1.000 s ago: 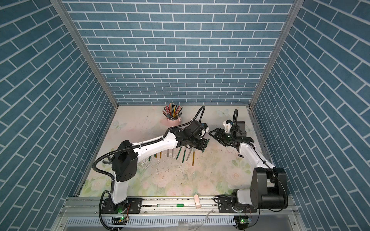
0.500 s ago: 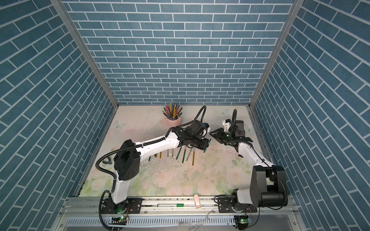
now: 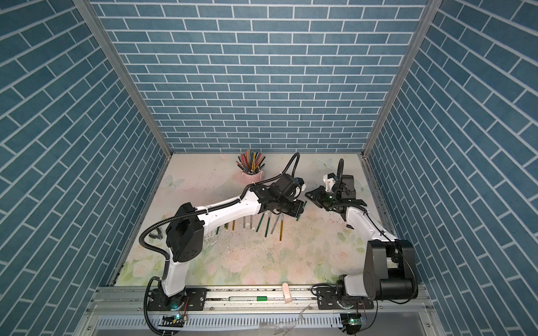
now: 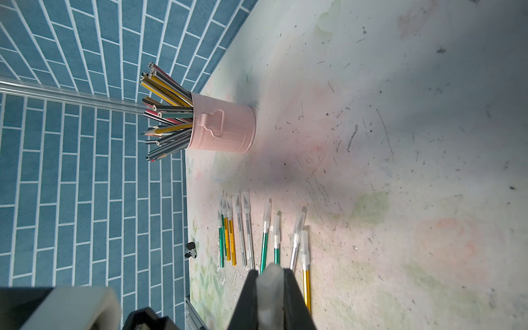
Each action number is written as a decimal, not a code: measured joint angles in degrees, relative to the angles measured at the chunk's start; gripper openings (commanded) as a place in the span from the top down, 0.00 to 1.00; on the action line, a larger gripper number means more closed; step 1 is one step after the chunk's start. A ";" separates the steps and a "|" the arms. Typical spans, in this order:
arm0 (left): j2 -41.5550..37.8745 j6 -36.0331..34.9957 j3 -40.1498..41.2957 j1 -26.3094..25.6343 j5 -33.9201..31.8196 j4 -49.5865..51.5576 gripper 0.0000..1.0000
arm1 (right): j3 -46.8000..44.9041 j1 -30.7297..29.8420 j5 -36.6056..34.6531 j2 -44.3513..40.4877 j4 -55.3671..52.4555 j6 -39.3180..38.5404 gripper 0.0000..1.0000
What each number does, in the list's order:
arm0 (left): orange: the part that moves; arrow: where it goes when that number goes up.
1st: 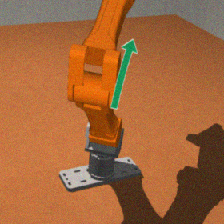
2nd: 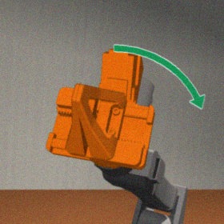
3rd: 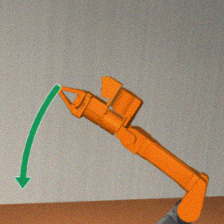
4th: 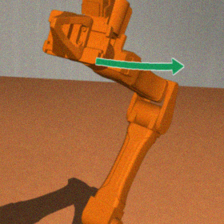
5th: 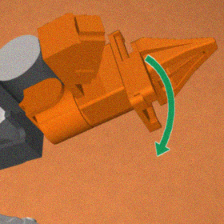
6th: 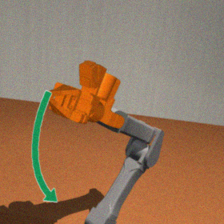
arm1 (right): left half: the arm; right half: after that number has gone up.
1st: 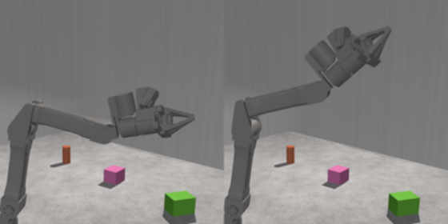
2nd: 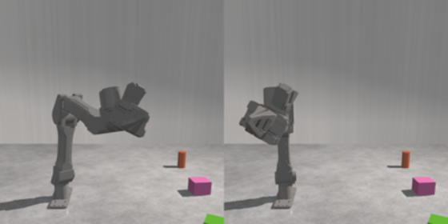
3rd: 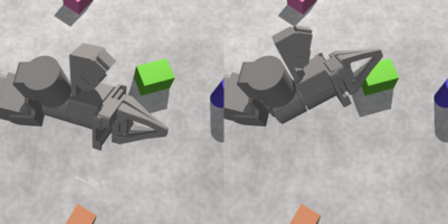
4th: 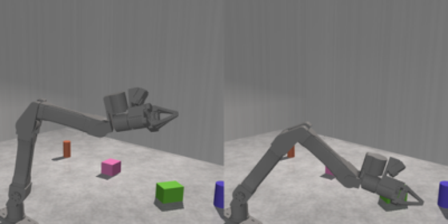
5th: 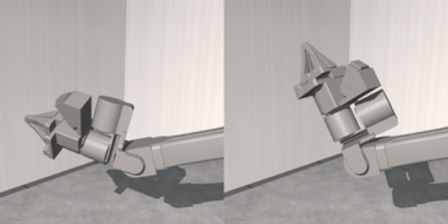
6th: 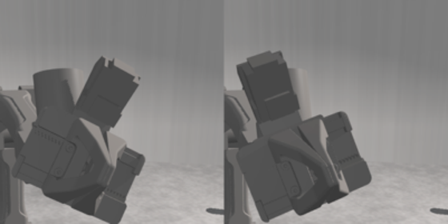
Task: Remove protective caps from carving knives
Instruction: Remove the protective sleeve from the carving knife.
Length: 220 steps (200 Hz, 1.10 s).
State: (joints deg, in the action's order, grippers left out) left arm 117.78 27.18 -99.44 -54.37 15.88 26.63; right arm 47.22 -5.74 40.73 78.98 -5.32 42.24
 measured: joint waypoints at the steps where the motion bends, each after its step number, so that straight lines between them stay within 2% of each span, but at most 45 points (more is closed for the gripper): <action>1: 0.04 -0.02 -0.04 0.00 0.00 0.00 1.00 | 0.00 0.00 -0.07 0.00 -0.02 0.00 1.00; 220: 1.81 -2.10 -0.76 2.23 1.70 -0.76 1.00 | 11.69 -0.02 -0.42 10.08 -9.25 -1.60 1.00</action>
State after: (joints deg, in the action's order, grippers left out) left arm 119.59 25.08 -100.20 -52.14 17.58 25.87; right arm 58.92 -5.76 40.32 89.06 -14.57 40.64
